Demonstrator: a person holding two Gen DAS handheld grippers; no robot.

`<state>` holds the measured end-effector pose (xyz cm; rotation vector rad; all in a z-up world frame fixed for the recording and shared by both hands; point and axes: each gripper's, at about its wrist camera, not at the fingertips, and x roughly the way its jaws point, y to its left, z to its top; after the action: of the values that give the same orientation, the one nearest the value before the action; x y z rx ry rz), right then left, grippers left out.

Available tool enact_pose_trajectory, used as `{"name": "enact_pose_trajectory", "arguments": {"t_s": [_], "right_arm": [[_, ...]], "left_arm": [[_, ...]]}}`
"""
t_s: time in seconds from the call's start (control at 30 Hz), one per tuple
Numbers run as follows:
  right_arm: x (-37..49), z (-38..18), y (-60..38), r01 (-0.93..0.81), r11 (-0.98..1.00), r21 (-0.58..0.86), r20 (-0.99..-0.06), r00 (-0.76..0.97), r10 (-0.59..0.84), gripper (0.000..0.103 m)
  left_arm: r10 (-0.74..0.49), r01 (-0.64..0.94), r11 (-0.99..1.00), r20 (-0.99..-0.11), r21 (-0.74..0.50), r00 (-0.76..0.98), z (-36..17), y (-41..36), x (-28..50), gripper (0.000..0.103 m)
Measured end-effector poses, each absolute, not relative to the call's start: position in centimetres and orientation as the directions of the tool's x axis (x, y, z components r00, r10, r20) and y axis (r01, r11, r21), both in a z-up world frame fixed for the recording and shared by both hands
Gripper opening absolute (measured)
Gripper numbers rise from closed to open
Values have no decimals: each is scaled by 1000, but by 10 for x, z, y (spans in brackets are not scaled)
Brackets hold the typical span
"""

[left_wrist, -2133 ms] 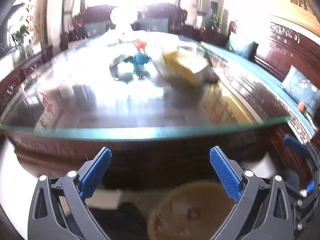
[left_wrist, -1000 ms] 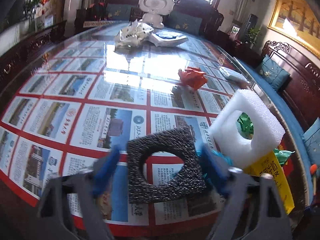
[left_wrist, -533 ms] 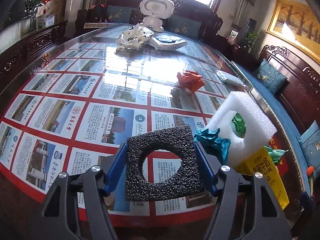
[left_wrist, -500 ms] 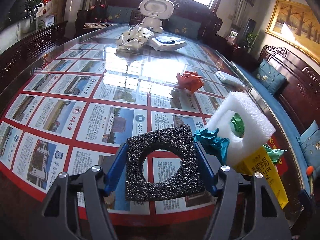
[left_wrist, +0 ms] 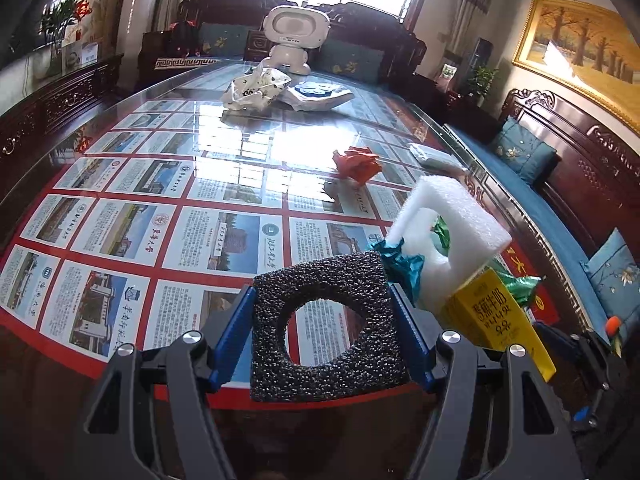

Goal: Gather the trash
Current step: 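Grasp the black foam square with left tool while right tool grasps yellow carton, then carry foam square and yellow carton to the bin and release both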

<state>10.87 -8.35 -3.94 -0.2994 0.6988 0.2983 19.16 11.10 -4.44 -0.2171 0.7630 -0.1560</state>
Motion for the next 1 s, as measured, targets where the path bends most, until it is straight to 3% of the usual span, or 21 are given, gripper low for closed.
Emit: {"name": "enact_pose_trajectory", "arguments": {"t_s": [0.03,0.13,0.33,0.77,1.0], "right_arm": [[111,-42,-84,-365,915,-171,-676,719,160,43],[115,-44,-94,-342,933,-113,-688,704,175,43],[94,-25,-112,-352,936,3,-626,730,276,43],[-47,28,-173,-418,882,218,-468,748,470,43],[-123,30,-189,-416,885,210,-460,757,465,43]], "left_arm": [[-220,63,966,-666,-251,713,-44,111,190,67],[-232,77,964,-660,-255,715,-44,110,182,67],[-244,114,964,-639,-238,729,-33,105,153,67],[-369,295,929,-612,-223,699,-9,64,23,67],[-418,361,904,-641,-228,643,-24,41,-54,67]]}}
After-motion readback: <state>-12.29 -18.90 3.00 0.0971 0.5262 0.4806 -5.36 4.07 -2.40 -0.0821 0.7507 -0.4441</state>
